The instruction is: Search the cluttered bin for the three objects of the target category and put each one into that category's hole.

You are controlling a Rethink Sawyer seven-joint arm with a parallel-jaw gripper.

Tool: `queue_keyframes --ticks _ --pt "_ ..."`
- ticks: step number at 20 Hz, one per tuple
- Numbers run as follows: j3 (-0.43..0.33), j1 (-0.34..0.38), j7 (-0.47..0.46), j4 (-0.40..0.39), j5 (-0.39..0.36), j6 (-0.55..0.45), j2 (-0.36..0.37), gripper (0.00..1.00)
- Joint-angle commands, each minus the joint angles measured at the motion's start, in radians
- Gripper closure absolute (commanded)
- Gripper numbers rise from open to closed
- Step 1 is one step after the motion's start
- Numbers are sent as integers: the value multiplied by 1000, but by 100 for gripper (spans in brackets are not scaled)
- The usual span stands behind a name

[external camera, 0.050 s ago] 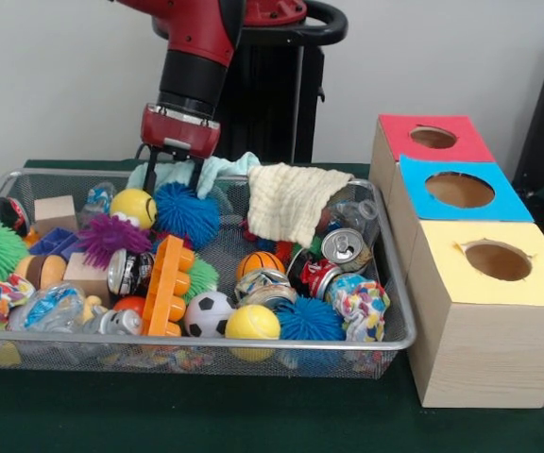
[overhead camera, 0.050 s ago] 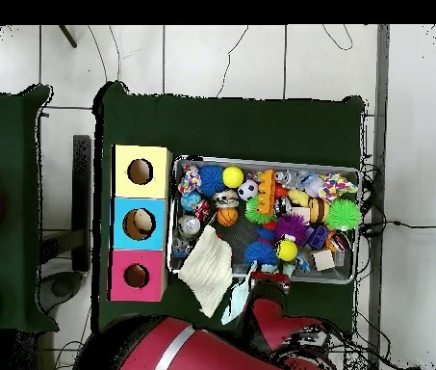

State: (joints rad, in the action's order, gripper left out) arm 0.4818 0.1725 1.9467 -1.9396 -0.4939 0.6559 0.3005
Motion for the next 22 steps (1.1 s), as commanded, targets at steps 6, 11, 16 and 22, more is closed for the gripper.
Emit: queue_keyframes --ticks 6,11,16,22 --pt "-55 68 49 173 -70 22 18 0" --pt "-60 85 49 175 -96 17 24 0" --pt "-75 104 57 179 -128 7 37 0" --pt "-115 141 91 180 -193 -6 67 0"
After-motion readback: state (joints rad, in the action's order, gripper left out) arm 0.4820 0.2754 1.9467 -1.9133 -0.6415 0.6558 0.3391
